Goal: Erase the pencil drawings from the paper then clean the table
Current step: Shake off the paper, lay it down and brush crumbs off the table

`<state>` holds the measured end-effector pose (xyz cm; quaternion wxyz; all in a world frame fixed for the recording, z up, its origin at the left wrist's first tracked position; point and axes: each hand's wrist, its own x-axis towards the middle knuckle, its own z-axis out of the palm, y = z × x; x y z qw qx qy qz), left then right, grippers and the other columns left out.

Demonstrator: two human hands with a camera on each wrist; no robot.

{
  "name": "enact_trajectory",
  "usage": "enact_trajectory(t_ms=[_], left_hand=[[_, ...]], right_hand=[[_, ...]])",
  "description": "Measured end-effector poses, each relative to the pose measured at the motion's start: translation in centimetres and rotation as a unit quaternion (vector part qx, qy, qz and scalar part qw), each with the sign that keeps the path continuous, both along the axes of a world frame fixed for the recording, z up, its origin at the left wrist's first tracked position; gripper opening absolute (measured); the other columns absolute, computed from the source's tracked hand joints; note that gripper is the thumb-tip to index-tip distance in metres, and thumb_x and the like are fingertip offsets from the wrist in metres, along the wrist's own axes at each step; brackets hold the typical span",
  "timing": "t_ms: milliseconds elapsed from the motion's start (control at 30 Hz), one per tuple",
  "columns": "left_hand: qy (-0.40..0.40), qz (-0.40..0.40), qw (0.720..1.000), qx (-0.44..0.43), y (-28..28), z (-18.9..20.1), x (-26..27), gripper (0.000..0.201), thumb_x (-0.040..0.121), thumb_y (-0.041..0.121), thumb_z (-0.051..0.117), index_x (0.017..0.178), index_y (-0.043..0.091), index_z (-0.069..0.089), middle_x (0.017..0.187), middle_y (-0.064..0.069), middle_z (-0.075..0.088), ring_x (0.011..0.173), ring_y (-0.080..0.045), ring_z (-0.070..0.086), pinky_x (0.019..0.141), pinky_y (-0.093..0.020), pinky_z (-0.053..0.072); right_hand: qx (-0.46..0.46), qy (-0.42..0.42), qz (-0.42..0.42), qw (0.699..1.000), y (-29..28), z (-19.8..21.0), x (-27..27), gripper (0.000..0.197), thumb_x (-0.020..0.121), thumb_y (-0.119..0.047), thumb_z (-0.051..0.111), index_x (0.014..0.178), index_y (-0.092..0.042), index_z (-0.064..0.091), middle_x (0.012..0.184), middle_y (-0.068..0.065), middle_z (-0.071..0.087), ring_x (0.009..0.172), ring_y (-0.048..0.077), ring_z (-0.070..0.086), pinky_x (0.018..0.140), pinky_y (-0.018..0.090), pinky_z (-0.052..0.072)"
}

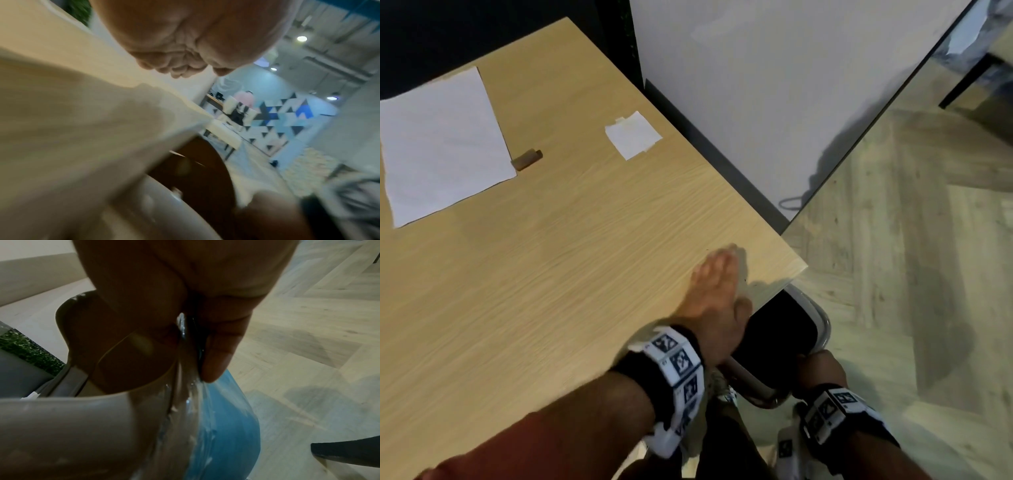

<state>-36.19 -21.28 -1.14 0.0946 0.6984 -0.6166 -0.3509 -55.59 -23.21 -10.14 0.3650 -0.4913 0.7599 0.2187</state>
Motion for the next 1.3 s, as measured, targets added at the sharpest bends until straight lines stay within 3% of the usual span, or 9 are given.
enact_trajectory(t_ms=[167, 300, 467, 567, 700, 833, 933, 1100, 1300], left_hand=[[-0.047, -0.142, 0.985, 0.087, 1.6, -1.4, -3.6, 0.073, 0.096, 0.051, 0.021, 0.147, 0.015, -0.017, 0.152, -0.002, -0.03, 0.137, -0.018, -0.031, 0.113, -0.037, -0.017], [0.051, -0.242, 0.962, 0.115, 2.5, 0.1, -4.8, 0.061, 0.101, 0.042, 0.02, 0.151, 0.014, -0.001, 0.159, -0.002, -0.007, 0.144, -0.013, -0.013, 0.116, -0.033, -0.01], [-0.03, -0.027, 0.999, -0.032, 0.6, -0.6, -1.5, 0.062, 0.097, 0.03, 0.031, 0.15, 0.014, 0.003, 0.159, -0.008, 0.0, 0.145, -0.022, -0.005, 0.118, -0.04, -0.004], [-0.025, -0.234, 0.967, 0.095, 2.1, -0.8, -3.2, 0.062, 0.1, 0.038, 0.027, 0.15, 0.01, 0.005, 0.159, -0.01, -0.003, 0.145, -0.023, -0.007, 0.115, -0.039, -0.01], [0.057, -0.215, 0.975, -0.008, 2.6, 1.2, -1.5, 0.026, 0.096, 0.03, 0.046, 0.108, 0.013, 0.061, 0.107, -0.009, 0.064, 0.097, -0.028, 0.059, 0.086, -0.038, 0.045], [-0.061, 0.078, 0.994, -0.054, -1.6, -0.3, 6.8, 0.049, 0.098, 0.032, 0.033, 0.141, 0.01, 0.033, 0.145, -0.012, 0.035, 0.131, -0.028, 0.035, 0.107, -0.033, 0.028], [-0.158, 0.017, 0.986, 0.05, -2.3, -1.9, 6.0, 0.081, 0.092, 0.054, 0.028, 0.146, -0.001, 0.002, 0.156, -0.022, 0.0, 0.142, -0.042, 0.002, 0.116, -0.046, 0.012], [0.033, -0.236, 0.967, 0.093, 1.6, 0.6, -3.0, 0.064, 0.099, 0.048, 0.017, 0.151, 0.011, 0.004, 0.159, -0.007, -0.003, 0.145, -0.021, -0.008, 0.117, -0.039, -0.007], [-0.093, 0.035, 0.992, 0.08, -1.2, -1.2, 5.8, 0.07, 0.096, 0.045, 0.022, 0.149, 0.013, -0.011, 0.158, -0.007, -0.016, 0.144, -0.025, -0.015, 0.116, -0.04, -0.008]], right_hand=[[-0.006, -0.005, -0.011, 1.0, 0.1, -0.3, 0.2, 0.025, 0.091, -0.02, 0.057, 0.07, -0.008, 0.048, 0.067, 0.007, 0.05, 0.059, 0.024, 0.048, 0.062, 0.03, 0.041], [-0.002, -0.026, 0.012, 1.0, 0.0, -0.3, 0.4, 0.018, 0.092, -0.02, 0.056, 0.082, -0.006, 0.054, 0.085, 0.014, 0.057, 0.074, 0.029, 0.055, 0.066, 0.029, 0.039], [-0.005, -0.008, -0.016, 1.0, 0.4, -0.5, 0.3, 0.027, 0.091, -0.017, 0.056, 0.067, -0.009, 0.046, 0.064, 0.005, 0.048, 0.065, 0.026, 0.052, 0.062, 0.029, 0.041], [0.014, -0.006, 0.023, 1.0, 0.6, -0.1, 0.6, 0.02, 0.092, -0.02, 0.055, 0.077, -0.007, 0.058, 0.069, 0.005, 0.051, 0.074, 0.028, 0.056, 0.063, 0.028, 0.04], [0.002, -0.009, 0.018, 1.0, 0.5, 0.1, 0.4, 0.02, 0.089, -0.015, 0.058, 0.072, -0.008, 0.05, 0.084, 0.013, 0.06, 0.083, 0.031, 0.063, 0.065, 0.03, 0.041], [-0.004, -0.015, 0.002, 1.0, 0.6, -0.1, 0.1, 0.017, 0.09, -0.014, 0.055, 0.075, -0.005, 0.052, 0.072, 0.01, 0.051, 0.069, 0.027, 0.051, 0.064, 0.03, 0.039], [-0.005, -0.012, 0.014, 1.0, 0.7, -0.2, 0.0, 0.013, 0.09, -0.015, 0.054, 0.083, -0.004, 0.055, 0.065, 0.005, 0.048, 0.064, 0.025, 0.049, 0.062, 0.029, 0.038], [0.006, -0.016, 0.024, 1.0, 0.6, 0.2, 0.6, 0.027, 0.089, -0.015, 0.057, 0.066, -0.011, 0.045, 0.069, 0.006, 0.048, 0.071, 0.026, 0.049, 0.065, 0.029, 0.038], [-0.013, -0.029, -0.028, 0.999, 1.0, -0.2, 0.3, 0.017, 0.089, -0.015, 0.055, 0.078, -0.001, 0.058, 0.064, 0.008, 0.052, 0.061, 0.026, 0.053, 0.06, 0.029, 0.039]])
